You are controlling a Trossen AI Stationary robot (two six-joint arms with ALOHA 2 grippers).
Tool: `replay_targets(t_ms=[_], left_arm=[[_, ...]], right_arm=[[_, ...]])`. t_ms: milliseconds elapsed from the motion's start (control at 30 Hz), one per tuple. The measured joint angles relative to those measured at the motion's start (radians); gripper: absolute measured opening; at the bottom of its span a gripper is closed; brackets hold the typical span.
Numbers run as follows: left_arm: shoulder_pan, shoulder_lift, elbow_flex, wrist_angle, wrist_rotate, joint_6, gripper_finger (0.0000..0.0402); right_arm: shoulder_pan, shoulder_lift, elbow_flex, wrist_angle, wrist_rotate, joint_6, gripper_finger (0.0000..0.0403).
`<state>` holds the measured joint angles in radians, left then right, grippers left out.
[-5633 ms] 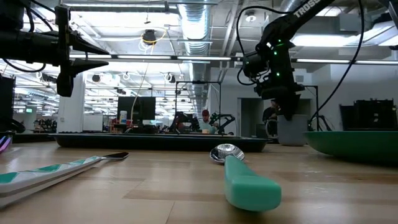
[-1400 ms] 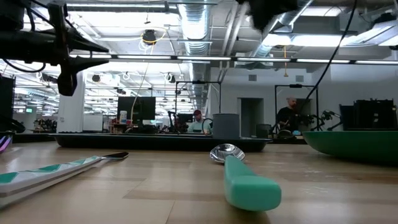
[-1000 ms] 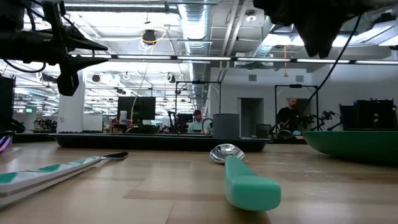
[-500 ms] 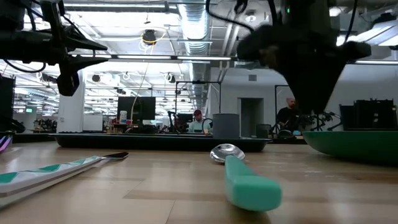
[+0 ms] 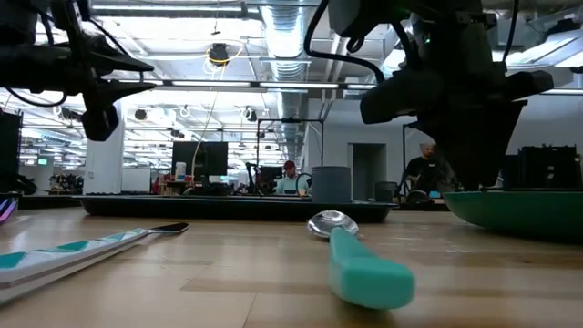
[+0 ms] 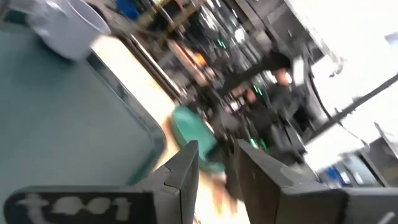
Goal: Set up tray
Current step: Put the green plate on the black serving tray to the bottom left of the gray mug
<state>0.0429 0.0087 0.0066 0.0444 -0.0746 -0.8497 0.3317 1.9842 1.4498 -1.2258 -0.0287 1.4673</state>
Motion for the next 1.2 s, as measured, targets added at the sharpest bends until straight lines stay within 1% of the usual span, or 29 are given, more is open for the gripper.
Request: replay_targets(t_ms=[67, 133, 367, 567, 733, 800, 1000, 1200], left_arm=[[0.0, 0.005, 0.0, -0.012, 0.079, 0.022, 0.0092], [-0.004, 0.018, 0.0, -0.004, 0.131, 0.044, 0.0092], [-0.006, 0.088, 0.032, -0.081, 0.256, 0.138, 0.0092], [-0.007, 0.178, 0.06, -0.167, 0.343, 0.277, 0.0092], [-0.007, 0.242, 0.089, -0.25, 0.359, 0.327, 0.0092], [-0.007, 0.256, 0.096, -0.244, 0.359, 0.334, 0.0092], [-0.007, 0.258, 0.097, -0.244, 0.354, 0.334, 0.0092], [-0.007, 0.258, 0.098, -0.244, 0.351, 0.334, 0.0092]], right_arm=[[0.0, 0.0, 0.0, 0.003, -0.002, 0.0, 0.0087], [0.0, 0.0, 0.0, 0.008, -0.01, 0.0, 0.0087], [0.002, 0.0, 0.0, 0.012, -0.033, 0.0, 0.0087], [0.002, 0.0, 0.0, 0.016, -0.047, 0.0, 0.0087], [0.002, 0.0, 0.0, 0.035, -0.049, 0.0, 0.0087], [0.002, 0.0, 0.0, 0.041, -0.049, 0.0, 0.0087], [0.001, 0.0, -0.002, 0.043, -0.025, 0.007, 0.0087], [0.001, 0.0, -0.061, 0.106, -0.046, 0.021, 0.0087]])
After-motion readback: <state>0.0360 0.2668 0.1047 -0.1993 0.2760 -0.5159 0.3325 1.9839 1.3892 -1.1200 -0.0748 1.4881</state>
